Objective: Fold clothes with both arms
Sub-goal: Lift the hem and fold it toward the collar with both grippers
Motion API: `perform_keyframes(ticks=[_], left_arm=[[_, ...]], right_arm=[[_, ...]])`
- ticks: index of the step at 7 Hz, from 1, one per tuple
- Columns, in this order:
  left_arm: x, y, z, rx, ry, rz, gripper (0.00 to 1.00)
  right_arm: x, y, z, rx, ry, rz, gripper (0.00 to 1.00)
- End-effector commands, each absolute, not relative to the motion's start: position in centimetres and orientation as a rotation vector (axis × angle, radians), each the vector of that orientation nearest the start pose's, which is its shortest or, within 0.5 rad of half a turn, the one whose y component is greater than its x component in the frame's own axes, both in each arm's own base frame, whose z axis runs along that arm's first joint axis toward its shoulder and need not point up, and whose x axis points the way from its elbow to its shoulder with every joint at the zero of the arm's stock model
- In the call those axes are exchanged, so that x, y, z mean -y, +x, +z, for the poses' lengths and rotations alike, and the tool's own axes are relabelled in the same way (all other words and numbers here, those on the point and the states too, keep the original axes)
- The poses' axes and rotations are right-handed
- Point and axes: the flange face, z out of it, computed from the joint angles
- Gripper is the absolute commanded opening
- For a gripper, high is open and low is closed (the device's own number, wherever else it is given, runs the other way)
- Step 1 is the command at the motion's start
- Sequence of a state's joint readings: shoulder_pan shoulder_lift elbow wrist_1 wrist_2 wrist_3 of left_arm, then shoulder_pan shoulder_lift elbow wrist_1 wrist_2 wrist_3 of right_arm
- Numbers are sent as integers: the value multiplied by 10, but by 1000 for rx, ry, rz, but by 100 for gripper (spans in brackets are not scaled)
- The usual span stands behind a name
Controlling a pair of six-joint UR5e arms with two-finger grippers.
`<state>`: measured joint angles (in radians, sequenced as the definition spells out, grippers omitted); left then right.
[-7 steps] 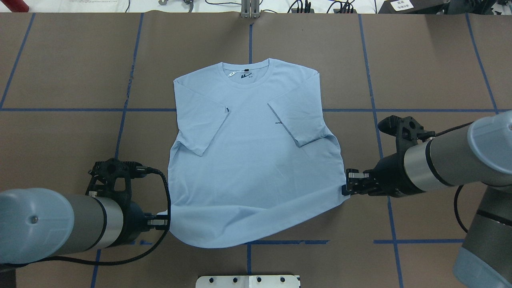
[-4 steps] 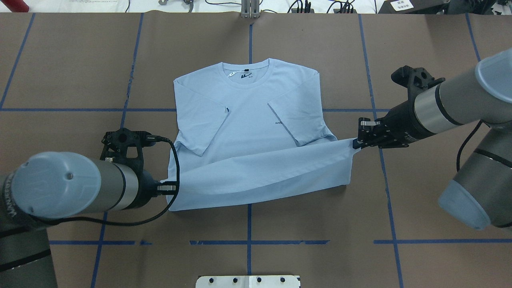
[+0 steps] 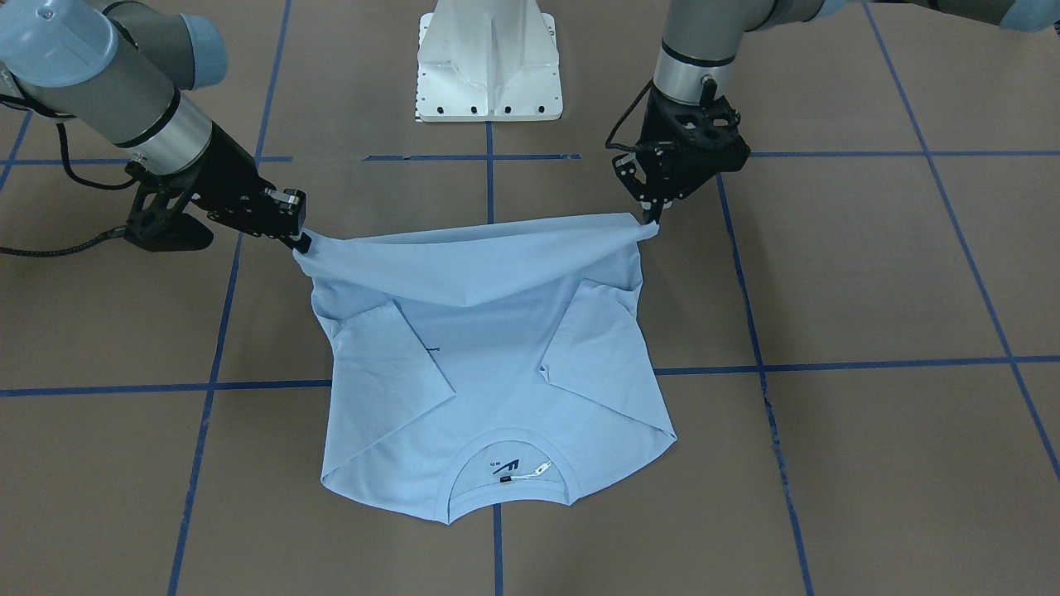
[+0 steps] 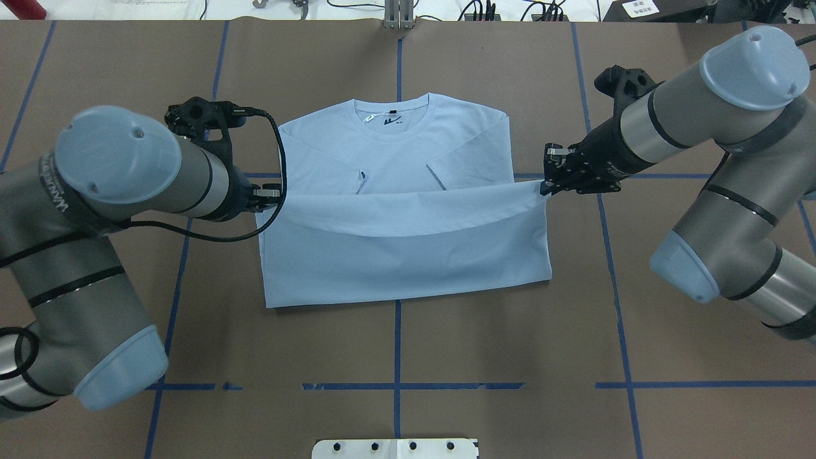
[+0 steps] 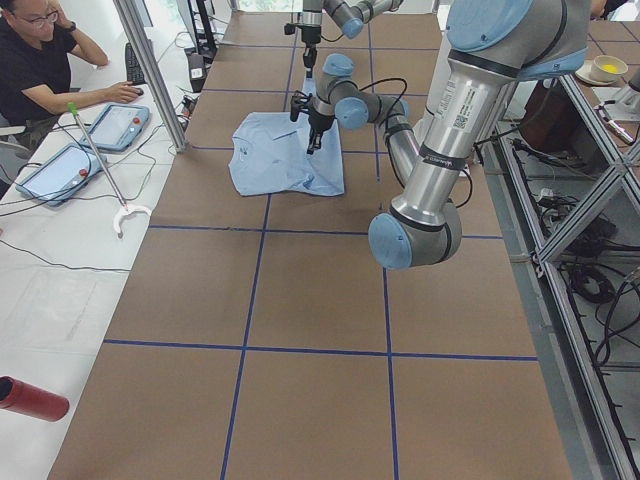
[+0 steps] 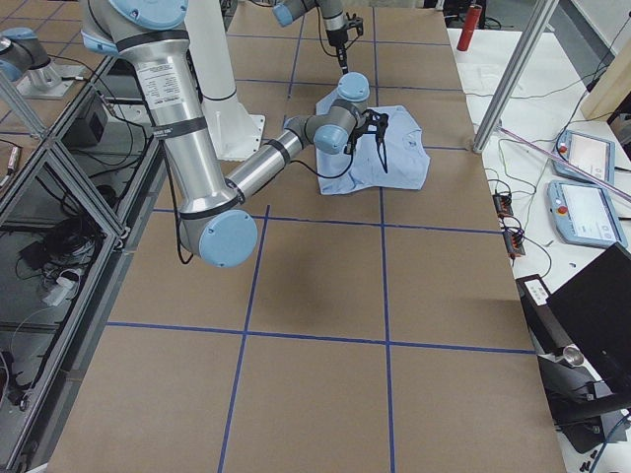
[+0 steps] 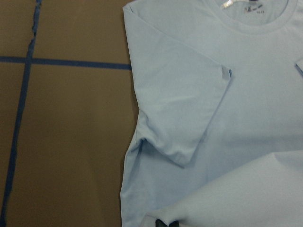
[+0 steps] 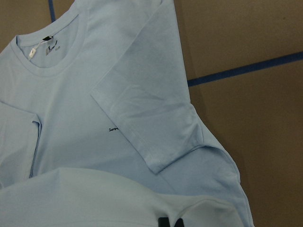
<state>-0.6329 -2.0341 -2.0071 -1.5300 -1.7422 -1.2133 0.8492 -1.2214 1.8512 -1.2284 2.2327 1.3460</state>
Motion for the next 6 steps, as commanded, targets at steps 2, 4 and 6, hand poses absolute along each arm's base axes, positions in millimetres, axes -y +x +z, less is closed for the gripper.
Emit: perform_keyframes(ticks=[2,4,6], left_arm=[[487,410,264,-824,299,-216,0],[503,393,259,-824,317,-249,0],[544,412,249,-806,320,-276,0]], right_arm=[[557,-334,294,1075,-27,324,0],[594,-330,280,1074,-8,360,0],[627,-337,297,1078,6,373,0]])
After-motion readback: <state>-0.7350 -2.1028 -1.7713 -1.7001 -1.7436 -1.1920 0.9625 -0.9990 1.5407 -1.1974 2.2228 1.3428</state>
